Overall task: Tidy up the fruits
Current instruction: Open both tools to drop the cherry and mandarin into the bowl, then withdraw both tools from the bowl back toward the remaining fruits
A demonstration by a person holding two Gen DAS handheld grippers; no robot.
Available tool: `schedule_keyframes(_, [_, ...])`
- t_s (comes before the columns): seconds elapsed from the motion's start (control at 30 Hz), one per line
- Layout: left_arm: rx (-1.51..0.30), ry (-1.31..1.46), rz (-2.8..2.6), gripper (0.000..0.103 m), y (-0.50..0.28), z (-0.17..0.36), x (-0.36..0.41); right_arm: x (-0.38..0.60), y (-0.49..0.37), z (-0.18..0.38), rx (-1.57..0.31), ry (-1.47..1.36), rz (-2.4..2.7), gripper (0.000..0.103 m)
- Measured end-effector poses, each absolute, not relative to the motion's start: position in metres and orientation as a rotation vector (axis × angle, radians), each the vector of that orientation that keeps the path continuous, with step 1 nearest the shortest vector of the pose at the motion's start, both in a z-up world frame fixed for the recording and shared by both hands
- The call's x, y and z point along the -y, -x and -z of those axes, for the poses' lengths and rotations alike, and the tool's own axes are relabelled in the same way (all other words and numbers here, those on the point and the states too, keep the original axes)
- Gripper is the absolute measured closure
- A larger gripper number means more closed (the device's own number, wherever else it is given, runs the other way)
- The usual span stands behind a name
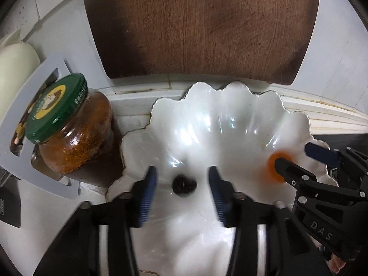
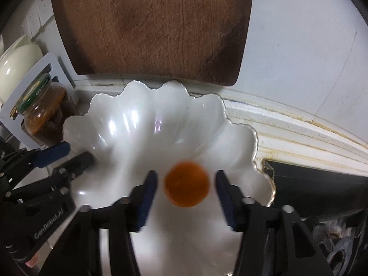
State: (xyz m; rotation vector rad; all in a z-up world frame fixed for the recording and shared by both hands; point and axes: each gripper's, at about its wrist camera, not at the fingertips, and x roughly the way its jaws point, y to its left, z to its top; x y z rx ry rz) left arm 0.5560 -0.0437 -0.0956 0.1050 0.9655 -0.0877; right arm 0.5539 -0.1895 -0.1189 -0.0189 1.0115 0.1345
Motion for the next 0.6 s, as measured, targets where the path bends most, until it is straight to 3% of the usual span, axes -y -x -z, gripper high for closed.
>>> schedule_keyframes(0.4, [-0.864,-0.099,0.069,0.038,-0.517,0.061,0.036,0.203,-0.521,0.079,-0.901,0.014,-0.074,0.042])
schedule_keyframes(0.6, [-0.783,-0.091,0.082,0.037,-0.479,0.031,0.033,0.209,-0.484,0.052,-0.814,0.006,-0.086,0.042])
